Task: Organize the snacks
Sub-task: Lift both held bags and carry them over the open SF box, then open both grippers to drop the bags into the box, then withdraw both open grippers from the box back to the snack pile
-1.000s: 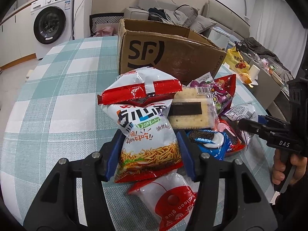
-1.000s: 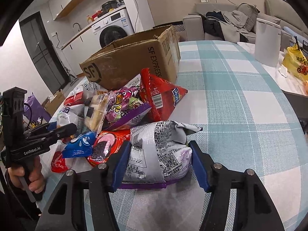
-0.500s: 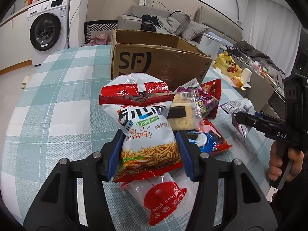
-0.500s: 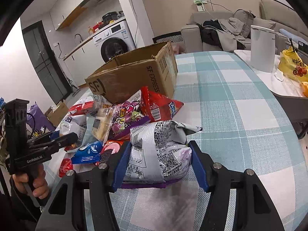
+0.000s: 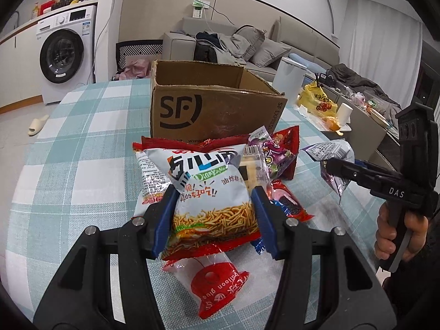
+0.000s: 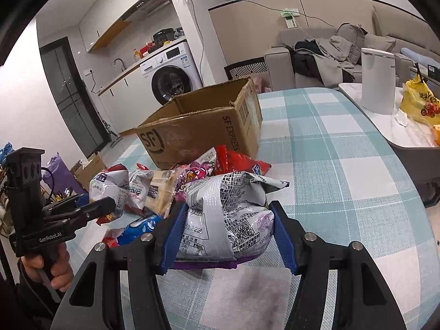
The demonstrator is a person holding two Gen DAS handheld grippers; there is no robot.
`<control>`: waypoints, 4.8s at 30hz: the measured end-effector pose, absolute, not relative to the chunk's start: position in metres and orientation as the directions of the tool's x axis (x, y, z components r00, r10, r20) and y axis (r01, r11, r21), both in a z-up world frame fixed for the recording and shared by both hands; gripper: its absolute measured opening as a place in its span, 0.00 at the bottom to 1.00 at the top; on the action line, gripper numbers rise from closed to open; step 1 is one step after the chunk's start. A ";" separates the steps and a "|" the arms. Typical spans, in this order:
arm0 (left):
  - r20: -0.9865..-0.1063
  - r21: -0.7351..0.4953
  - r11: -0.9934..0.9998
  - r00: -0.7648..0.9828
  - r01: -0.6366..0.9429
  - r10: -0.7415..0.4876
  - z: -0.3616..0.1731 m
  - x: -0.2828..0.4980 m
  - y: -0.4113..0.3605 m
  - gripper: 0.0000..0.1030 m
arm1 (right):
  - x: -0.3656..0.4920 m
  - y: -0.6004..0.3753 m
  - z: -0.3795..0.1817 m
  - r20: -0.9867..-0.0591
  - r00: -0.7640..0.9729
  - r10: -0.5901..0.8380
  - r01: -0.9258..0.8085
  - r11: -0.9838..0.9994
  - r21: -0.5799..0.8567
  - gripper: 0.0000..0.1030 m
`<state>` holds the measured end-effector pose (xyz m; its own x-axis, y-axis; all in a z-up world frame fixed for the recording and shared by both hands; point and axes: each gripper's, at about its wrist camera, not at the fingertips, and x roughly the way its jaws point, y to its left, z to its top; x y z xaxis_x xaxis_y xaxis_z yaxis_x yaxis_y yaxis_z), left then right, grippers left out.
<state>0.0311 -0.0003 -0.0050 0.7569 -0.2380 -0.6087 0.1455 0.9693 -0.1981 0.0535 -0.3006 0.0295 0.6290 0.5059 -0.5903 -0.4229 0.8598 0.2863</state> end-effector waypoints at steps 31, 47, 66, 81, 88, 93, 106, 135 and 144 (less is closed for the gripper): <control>-0.540 -0.171 0.973 0.812 0.153 -0.223 0.055 0.062 -0.014 0.50 | 0.075 -0.266 0.091 -0.521 0.650 0.553 -0.509 0.826 0.242 0.59; -0.533 -0.164 0.979 0.825 0.119 -0.189 0.070 0.098 -0.008 0.50 | 0.103 -0.258 0.114 -0.489 0.669 0.560 -0.502 0.826 0.258 0.59; -0.534 -0.136 0.986 0.832 0.093 -0.152 0.080 0.139 -0.002 0.50 | 0.138 -0.237 0.120 -0.498 0.656 0.567 -0.498 0.821 0.279 0.59; -0.562 -0.116 0.990 0.817 0.076 -0.129 0.073 0.179 -0.002 0.50 | 0.168 -0.220 0.117 -0.526 0.640 0.560 -0.481 0.826 0.295 0.59; -0.582 -0.115 0.991 0.803 0.075 -0.128 0.064 0.198 -0.004 0.50 | 0.182 -0.214 0.112 -0.543 0.632 0.553 -0.473 0.830 0.295 0.59; -0.589 -0.114 0.991 0.798 0.073 -0.126 0.059 0.206 -0.004 0.50 | 0.191 -0.210 0.107 -0.554 0.625 0.549 -0.468 0.832 0.297 0.59; -0.598 -0.113 0.991 0.792 0.071 -0.124 0.051 0.220 -0.002 0.50 | 0.213 -0.203 0.094 -0.589 0.607 0.534 -0.442 0.842 0.308 0.60; -0.546 -0.116 0.992 0.832 0.043 -0.100 0.062 0.154 0.022 0.99 | 0.175 -0.240 0.094 -0.589 0.616 0.523 -0.448 0.848 0.284 0.99; -0.553 -0.103 0.995 0.831 0.004 -0.061 0.058 0.112 0.037 0.99 | 0.146 -0.248 0.088 -0.595 0.610 0.524 -0.457 0.845 0.276 1.00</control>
